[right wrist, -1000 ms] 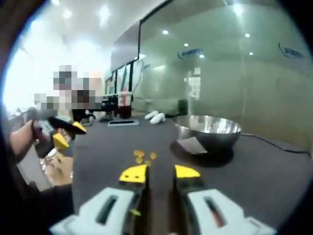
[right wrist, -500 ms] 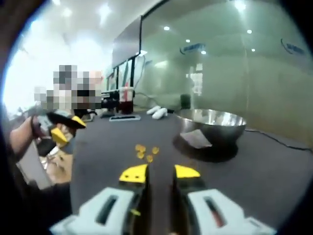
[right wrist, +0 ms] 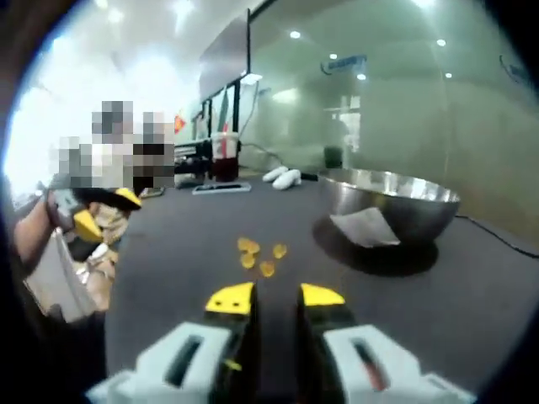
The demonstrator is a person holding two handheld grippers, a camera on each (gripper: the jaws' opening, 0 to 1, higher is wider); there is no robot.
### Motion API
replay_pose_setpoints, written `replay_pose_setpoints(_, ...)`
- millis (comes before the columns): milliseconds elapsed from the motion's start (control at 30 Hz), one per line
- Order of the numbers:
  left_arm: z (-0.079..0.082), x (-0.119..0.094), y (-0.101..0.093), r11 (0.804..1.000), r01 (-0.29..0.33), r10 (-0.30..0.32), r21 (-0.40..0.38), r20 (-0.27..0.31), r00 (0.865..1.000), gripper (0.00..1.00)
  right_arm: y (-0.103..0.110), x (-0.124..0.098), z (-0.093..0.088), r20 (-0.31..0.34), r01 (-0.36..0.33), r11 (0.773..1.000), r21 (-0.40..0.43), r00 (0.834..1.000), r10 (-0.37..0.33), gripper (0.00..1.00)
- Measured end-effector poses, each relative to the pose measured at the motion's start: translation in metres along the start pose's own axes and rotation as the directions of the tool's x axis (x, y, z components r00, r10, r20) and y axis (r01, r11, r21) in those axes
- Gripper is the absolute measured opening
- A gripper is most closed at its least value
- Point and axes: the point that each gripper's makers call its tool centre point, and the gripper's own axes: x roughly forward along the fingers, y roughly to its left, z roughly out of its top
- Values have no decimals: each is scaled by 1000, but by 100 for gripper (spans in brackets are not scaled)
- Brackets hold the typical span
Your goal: Pick up the QQ candy scattered on the table and place it into the stainless steel bowl on the table
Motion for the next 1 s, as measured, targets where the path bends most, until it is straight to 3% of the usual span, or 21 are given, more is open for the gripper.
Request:
replay_pose_setpoints(533,-4,-2,6,1000,-15,15,-15,-1,1000,48,-6,20,6,-30,-1,1000,-17,1000,0,20)
replay_pose_setpoints(833,-3,0,7,1000,-20,20,-14,-4,1000,48,6,43,13,-47,-43,998,-50,998,41,16)
replay_pose_setpoints(967,-4,-3,10,999,-31,31,-16,-8,999,48,7,51,4,-88,-48,996,-79,995,41,15)
replay_pose_setpoints(1000,-4,-4,11,999,-34,34,-17,-8,999,48,7,52,6,-72,-50,996,-70,996,45,14)
